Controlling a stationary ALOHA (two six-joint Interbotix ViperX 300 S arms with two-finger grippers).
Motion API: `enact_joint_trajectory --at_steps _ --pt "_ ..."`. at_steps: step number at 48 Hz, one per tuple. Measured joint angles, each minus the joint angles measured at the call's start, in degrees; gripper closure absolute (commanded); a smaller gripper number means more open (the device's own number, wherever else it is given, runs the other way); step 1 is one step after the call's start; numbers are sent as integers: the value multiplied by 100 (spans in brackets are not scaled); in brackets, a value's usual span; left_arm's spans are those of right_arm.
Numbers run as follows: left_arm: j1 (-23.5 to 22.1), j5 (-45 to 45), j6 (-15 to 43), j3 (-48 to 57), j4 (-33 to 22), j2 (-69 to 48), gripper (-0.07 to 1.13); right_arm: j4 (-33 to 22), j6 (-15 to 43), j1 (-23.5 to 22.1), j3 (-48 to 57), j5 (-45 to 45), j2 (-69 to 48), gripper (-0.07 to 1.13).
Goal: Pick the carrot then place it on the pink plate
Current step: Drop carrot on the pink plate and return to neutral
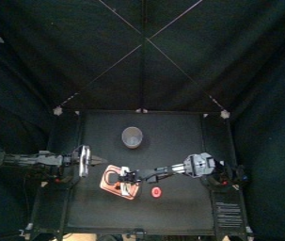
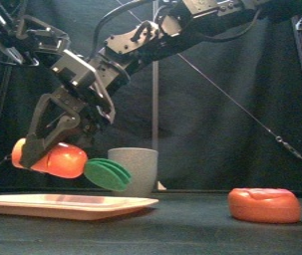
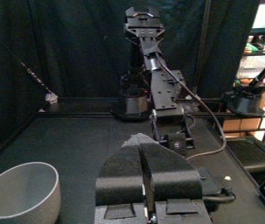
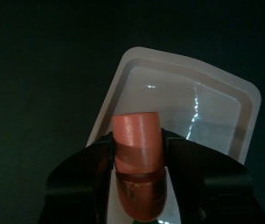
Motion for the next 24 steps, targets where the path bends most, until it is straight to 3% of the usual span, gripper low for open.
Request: enact_joint_trajectory --at_steps 8,24 --pt "0 9 0 0 0 9 109 -79 18 0 -9 62 0 5" --pt "0 9 0 0 9 9 109 -659 97 -70 141 404 -510 5"
